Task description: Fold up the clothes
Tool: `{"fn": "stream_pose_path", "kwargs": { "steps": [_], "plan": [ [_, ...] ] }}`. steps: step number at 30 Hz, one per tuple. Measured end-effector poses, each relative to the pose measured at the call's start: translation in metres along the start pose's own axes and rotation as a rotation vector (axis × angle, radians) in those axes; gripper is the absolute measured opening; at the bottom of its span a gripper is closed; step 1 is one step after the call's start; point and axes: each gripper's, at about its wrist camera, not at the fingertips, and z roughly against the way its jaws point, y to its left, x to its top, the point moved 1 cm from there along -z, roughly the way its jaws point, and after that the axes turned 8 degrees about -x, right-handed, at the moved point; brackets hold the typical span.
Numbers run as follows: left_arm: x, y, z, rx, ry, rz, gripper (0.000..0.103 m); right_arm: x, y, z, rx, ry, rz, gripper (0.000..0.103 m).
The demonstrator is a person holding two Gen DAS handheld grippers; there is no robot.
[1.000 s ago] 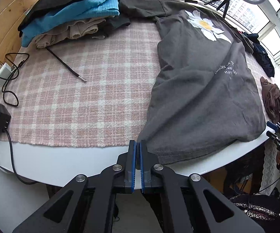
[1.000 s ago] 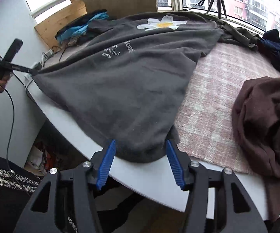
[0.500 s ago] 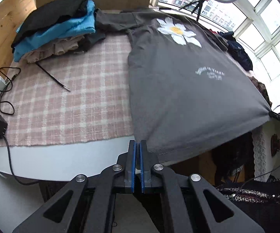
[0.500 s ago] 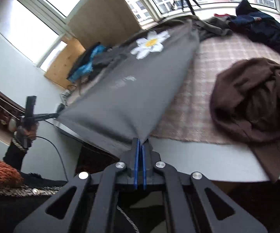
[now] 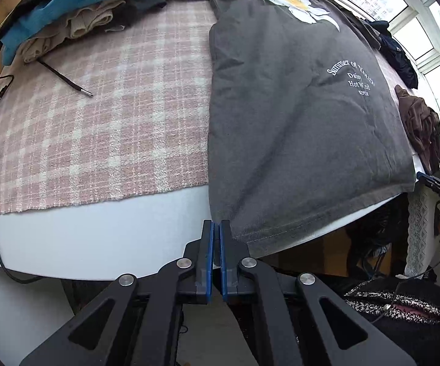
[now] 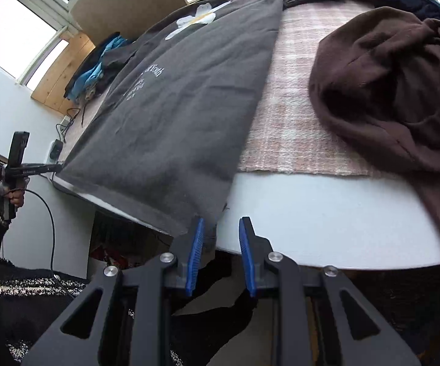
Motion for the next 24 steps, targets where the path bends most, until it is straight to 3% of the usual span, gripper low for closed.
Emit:
{"fn": "stream_pose_path", "kwargs": {
  "steps": [3, 5, 8, 10, 12, 15, 17, 20, 24],
  "plan": [
    [0.000, 0.001, 0.000, 0.006, 0.003, 0.001, 0.003, 0.000, 0.011, -0.011, 0.029, 0.004, 0.028, 0.030],
    [0.001, 0.001, 0.000, 0.006, 0.001, -0.004, 0.003, -0.001, 0.018, -0.017, -0.003, -0.010, 0.068, 0.030],
    [0.005, -0.002, 0.009, -0.009, -0.026, -0.009, 0.003, 0.006, 0.024, -0.017, -0.023, 0.002, 0.097, 0.003],
    [0.005, -0.009, 0.019, -0.027, -0.054, -0.013, 0.003, 0.013, 0.022, 0.005, 0.017, -0.031, 0.069, 0.002],
    [-0.001, -0.022, 0.032, -0.053, -0.094, -0.029, 0.003, 0.019, 0.014, 0.047, 0.057, -0.118, 0.025, 0.002],
    [-0.009, -0.048, 0.029, -0.111, -0.115, -0.074, 0.003, 0.016, -0.011, 0.102, 0.039, -0.222, -0.072, 0.002],
    [-0.014, -0.059, 0.013, -0.132, -0.095, -0.090, 0.003, 0.014, -0.023, 0.101, 0.001, -0.195, -0.107, 0.002],
    [-0.020, -0.053, -0.016, -0.116, -0.044, -0.056, 0.003, 0.017, -0.019, 0.066, -0.066, -0.085, -0.084, 0.002],
    [-0.028, -0.032, -0.017, -0.097, -0.046, 0.008, 0.003, 0.020, -0.005, 0.033, -0.060, -0.014, -0.040, 0.003]
  ]
}}
